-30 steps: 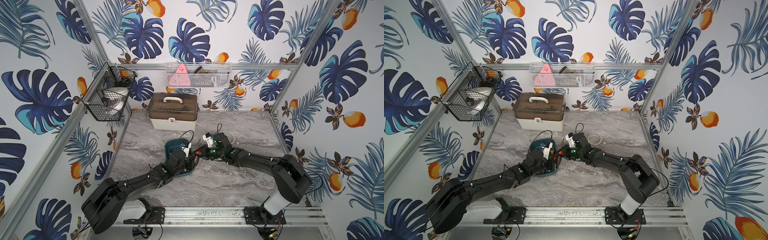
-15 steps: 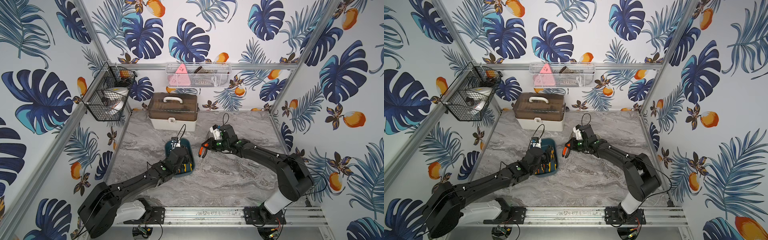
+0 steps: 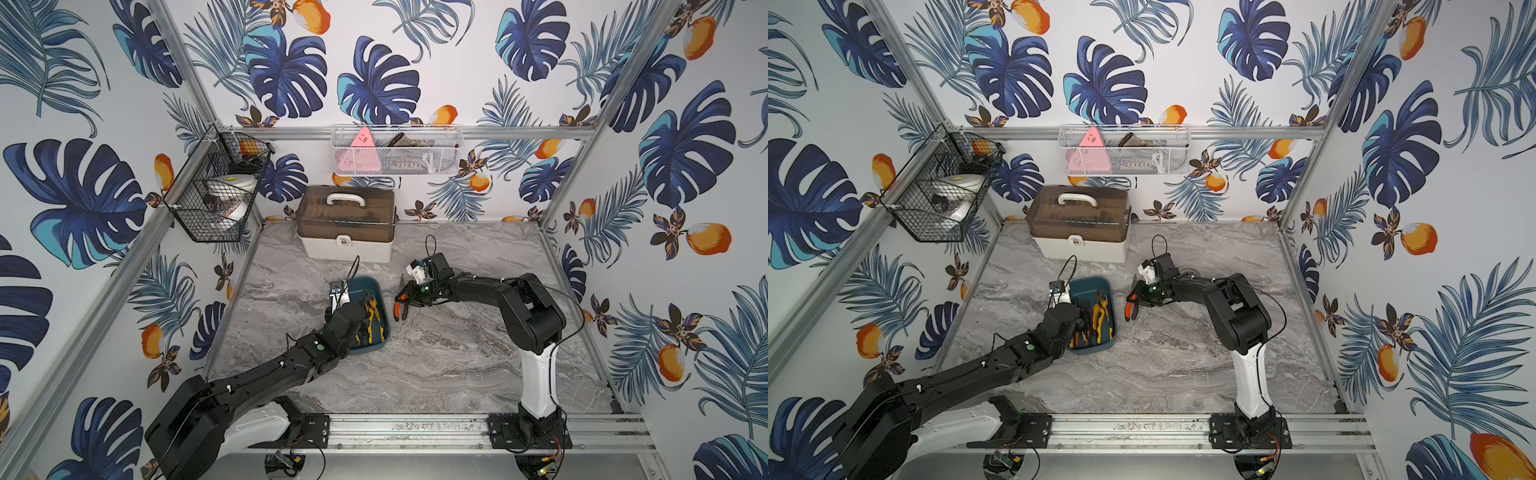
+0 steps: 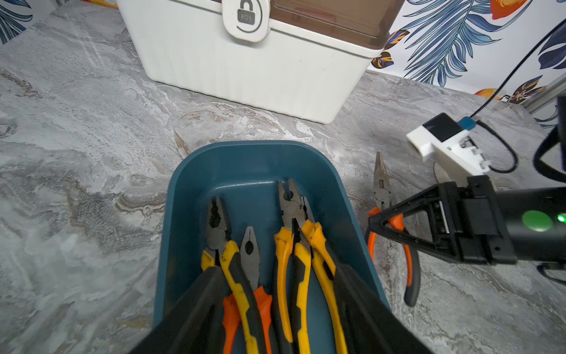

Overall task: Take the pliers out of the storage box
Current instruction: Place the pliers at the center of the board.

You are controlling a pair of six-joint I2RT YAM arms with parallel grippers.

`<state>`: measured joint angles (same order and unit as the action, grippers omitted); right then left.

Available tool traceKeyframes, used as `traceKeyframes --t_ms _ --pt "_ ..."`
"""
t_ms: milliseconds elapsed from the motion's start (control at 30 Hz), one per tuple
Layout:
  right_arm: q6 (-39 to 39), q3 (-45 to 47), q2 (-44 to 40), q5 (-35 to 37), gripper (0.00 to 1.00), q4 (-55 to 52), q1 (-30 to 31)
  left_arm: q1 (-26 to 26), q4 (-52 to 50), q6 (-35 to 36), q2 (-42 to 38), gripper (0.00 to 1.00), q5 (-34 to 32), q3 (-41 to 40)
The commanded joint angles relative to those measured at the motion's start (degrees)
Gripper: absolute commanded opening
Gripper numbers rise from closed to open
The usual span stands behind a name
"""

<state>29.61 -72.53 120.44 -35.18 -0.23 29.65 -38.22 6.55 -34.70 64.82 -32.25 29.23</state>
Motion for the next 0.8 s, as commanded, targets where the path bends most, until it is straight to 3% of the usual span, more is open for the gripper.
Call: traceKeyframes --t_ms 0,333,433,500,767 --pt "0.81 -1.08 1.99 -2.94 0.00 4.34 -0.27 0.14 1.57 1.29 1.12 0.65 1.98 0.90" --pt "8.17 5.28 2.92 -1.73 0.01 14.41 -0.82 0.11 1.36 1.91 1.58 0.65 3.72 1.49" --pt "8.32 6.39 2.22 -0.33 0.12 14.31 -0.74 0.09 1.73 2.01 1.50 0.65 3.71 1.32" --pt "7.57 6.69 1.16 1.20 0.25 12.62 -0.74 0.09 1.60 2.00 1.78 0.65 3.84 1.44" --pt "5.15 9.75 -3.88 7.75 0.50 6.94 -0.78 0.12 1.12 2.00 2.18 0.65 4.22 1.90"
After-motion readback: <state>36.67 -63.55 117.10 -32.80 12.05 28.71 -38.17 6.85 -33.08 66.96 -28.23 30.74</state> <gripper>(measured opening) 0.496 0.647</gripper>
